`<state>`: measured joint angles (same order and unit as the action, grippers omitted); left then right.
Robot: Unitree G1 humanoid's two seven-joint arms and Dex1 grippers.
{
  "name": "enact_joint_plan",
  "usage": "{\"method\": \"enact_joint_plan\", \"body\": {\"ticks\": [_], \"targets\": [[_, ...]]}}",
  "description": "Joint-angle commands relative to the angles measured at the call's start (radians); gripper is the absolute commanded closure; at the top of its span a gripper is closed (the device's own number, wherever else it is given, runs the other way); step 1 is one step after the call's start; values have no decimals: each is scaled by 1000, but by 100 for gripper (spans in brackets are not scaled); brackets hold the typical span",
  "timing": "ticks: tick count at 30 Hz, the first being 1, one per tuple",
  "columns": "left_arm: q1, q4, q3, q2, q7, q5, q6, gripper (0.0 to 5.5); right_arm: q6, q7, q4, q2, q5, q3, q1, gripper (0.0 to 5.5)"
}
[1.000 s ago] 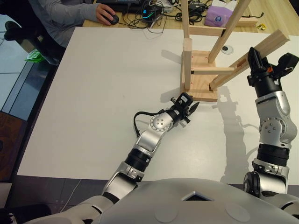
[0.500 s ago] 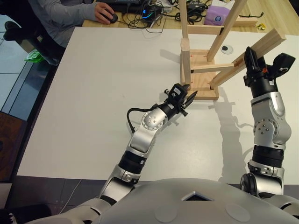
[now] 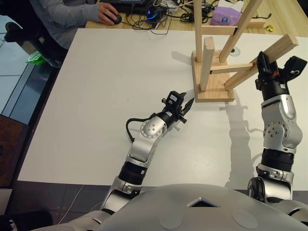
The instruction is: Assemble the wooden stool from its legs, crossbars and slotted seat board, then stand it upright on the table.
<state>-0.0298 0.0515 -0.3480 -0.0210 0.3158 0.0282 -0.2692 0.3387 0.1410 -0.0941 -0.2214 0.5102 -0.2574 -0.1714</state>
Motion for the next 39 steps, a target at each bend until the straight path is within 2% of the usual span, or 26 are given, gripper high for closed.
{"method": "enact_joint_plan", "body": {"ticks": [1, 6, 11, 19, 25, 27, 32, 33, 36, 37, 39], "targets": [[-30, -29, 6, -2, -9, -17, 7, 366, 22, 67, 64, -48, -94, 86, 61, 447], [-34, -35, 8, 1, -14, -19, 12, 366, 42, 61, 120, -44, -87, 62, 41, 447], [-34, -35, -1, 7, -11, -20, 10, 366, -69, 111, 151, -105, -236, 175, 66, 446], [-36, -30, 5, 3, -8, -19, 4, 366, 255, 52, 162, -62, 11, 63, 55, 446], [-36, -28, 11, 0, -9, -17, 3, 366, 143, 111, 106, -168, -201, 261, 70, 443], [-35, -27, 11, 1, -10, -18, 3, 366, 147, 102, 129, -169, -203, 264, 74, 439], [-37, -27, 11, 2, -9, -19, 3, 366, 323, 55, 193, -104, -8, 128, 42, 438], [-38, -28, 11, 2, -9, -20, 3, 366, 313, 64, 189, -119, -26, 148, 44, 440], [-40, -28, 12, 1, -9, -19, 3, 366, 163, 113, 161, -216, -217, 313, 72, 443], [-39, -28, 12, 2, -9, -19, 2, 366, 151, 117, 165, -223, -234, 332, 78, 440], [-39, -28, 12, 3, -9, -19, 2, 366, 241, 94, 196, -184, -136, 267, 74, 438]]}}
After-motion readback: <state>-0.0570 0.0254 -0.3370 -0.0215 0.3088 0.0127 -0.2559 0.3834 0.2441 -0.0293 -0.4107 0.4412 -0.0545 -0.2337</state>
